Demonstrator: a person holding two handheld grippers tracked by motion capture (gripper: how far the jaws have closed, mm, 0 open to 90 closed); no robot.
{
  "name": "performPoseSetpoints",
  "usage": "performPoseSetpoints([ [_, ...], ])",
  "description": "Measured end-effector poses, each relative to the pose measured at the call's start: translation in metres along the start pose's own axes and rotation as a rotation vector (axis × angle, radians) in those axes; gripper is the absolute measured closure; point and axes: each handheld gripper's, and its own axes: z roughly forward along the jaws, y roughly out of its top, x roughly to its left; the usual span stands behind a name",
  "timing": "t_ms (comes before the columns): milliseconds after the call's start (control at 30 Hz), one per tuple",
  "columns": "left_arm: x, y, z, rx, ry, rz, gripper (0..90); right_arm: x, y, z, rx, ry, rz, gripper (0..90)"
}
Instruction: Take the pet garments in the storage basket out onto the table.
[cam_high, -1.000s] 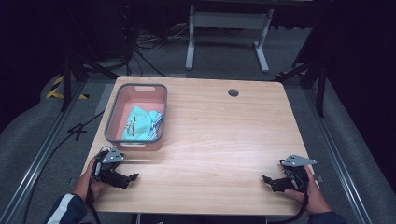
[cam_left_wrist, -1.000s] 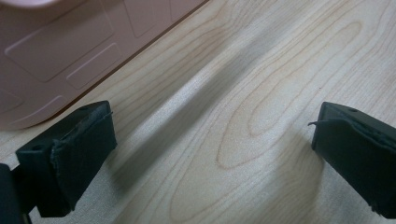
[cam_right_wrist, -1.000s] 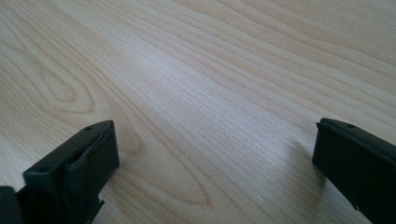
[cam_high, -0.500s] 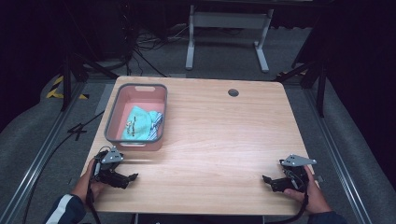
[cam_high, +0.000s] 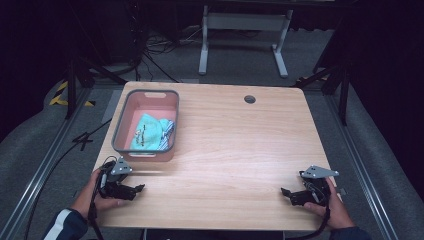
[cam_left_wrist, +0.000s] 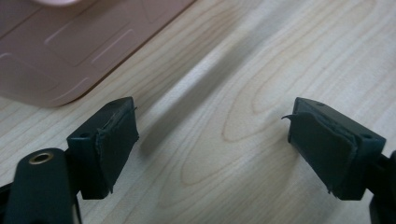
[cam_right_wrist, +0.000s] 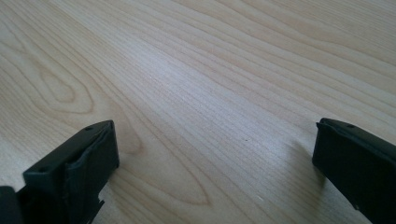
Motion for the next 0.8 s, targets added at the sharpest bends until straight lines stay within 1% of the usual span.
performPoseSetpoints([
  [33,0.000,0.000,-0.002,0.009,-0.039,0.022,16.3,0.000,0.000,0.000,0.000,0.000,0.000,0.6],
  [67,0.000,0.000,-0.002,0.009,-0.039,0.022,17.9,0.000,0.000,0.000,0.000,0.000,0.000,0.5],
  [100,0.000,0.001,-0.003,0.014,-0.035,0.025,21.1,0.000,0.000,0.000,0.000,0.000,0.000,0.5],
  [133,-0.001,0.001,-0.004,0.014,-0.023,0.027,21.1,0.000,0.000,0.000,0.000,0.000,0.000,0.5],
  [200,0.000,0.002,-0.009,-0.007,0.000,0.023,21.9,0.000,0.000,0.000,0.000,0.000,0.000,0.6],
  [267,0.000,0.003,-0.014,-0.026,0.003,0.009,22.7,0.000,0.000,0.000,0.000,0.000,0.000,0.5],
  [300,0.000,0.003,-0.016,-0.031,-0.006,0.005,22.7,0.000,0.000,0.000,0.000,0.000,0.000,0.5],
  [333,0.000,0.004,-0.019,-0.031,0.012,0.018,22.9,0.000,0.000,0.000,0.000,0.000,0.000,0.5],
  [367,-0.001,0.004,-0.021,-0.037,0.017,0.016,23.4,0.000,0.000,0.000,0.000,0.000,0.000,0.6],
  [400,-0.001,0.004,-0.021,-0.037,0.017,0.016,23.5,0.000,0.000,0.000,0.000,0.000,0.000,0.6],
  [467,-0.001,0.005,-0.025,-0.052,0.027,0.020,23.6,0.000,0.000,0.000,0.000,0.000,0.000,0.5],
  [533,-0.002,0.007,-0.031,-0.065,0.034,0.015,23.8,0.000,0.000,0.000,0.000,0.000,0.000,0.5],
  [567,-0.002,0.008,-0.034,-0.078,0.032,0.013,23.9,0.000,0.000,0.000,0.000,0.000,0.000,0.6],
  [600,-0.002,0.010,-0.037,-0.086,0.034,0.020,24.0,0.000,0.000,0.000,0.000,0.000,-0.001,0.5],
  [633,-0.002,0.011,-0.039,-0.093,0.033,0.012,23.9,0.000,0.000,0.000,0.000,0.000,0.000,0.6],
  [667,-0.002,0.013,-0.044,-0.107,0.042,0.013,23.9,0.000,0.000,0.000,0.000,-0.001,0.000,0.6],
  [700,-0.002,0.014,-0.047,-0.111,0.047,0.016,23.8,0.000,0.000,0.000,0.000,-0.001,0.001,0.6],
  [733,-0.002,0.015,-0.050,-0.127,0.040,0.010,23.5,0.000,0.000,0.000,0.000,-0.001,0.001,0.6],
  [767,-0.001,0.017,-0.054,-0.140,0.052,0.010,23.5,0.000,0.000,0.000,0.000,-0.001,0.001,0.5],
  [800,-0.001,0.017,-0.054,-0.140,0.052,0.010,23.4,0.000,0.000,0.000,0.000,-0.001,0.001,0.5],
])
